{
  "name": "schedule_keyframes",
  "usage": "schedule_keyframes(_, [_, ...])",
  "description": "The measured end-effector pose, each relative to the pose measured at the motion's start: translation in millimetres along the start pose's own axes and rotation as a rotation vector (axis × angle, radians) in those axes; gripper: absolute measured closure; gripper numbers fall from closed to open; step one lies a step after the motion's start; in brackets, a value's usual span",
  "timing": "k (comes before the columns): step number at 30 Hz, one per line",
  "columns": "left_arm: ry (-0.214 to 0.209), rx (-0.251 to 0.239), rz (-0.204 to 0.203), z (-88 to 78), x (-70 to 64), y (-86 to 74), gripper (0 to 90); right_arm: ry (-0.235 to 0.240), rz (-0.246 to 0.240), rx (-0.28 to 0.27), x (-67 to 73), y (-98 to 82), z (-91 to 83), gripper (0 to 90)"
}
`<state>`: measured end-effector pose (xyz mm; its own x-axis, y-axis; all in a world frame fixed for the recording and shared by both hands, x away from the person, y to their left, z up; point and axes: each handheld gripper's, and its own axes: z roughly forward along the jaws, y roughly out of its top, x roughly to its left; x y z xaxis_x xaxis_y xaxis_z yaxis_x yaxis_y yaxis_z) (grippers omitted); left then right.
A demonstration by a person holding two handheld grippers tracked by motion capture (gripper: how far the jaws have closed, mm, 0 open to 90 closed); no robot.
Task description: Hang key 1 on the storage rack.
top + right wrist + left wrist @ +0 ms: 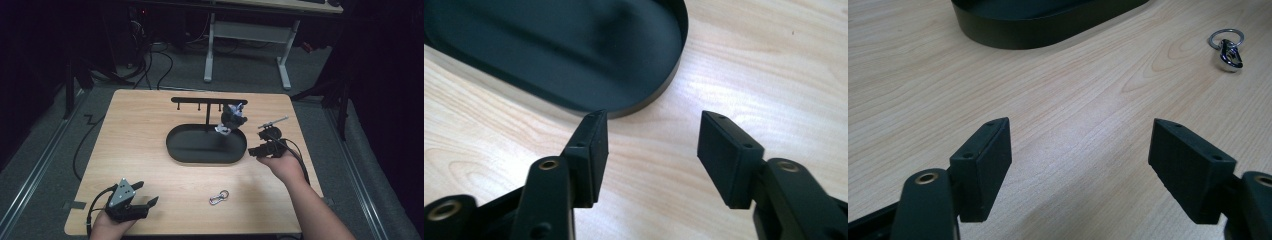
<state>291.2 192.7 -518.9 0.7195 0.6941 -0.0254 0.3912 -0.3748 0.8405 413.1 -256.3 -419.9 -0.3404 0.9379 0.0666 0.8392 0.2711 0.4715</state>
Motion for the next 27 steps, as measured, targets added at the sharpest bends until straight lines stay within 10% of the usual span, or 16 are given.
schedule_keyframes(11, [-0.018, 0.020, -0.003, 4.0, -3.8, -0.3, 26.2, -0.022, -0.066, -0.134, 5.5, -63.7, -3.1, 54.2])
schedule_keyframes(27, [-0.047, -0.020, -0.047, 7.7, -15.3, 2.9, 27.3, 0.033, 0.016, -0.375, 8.4, -168.3, 9.2, 55.1])
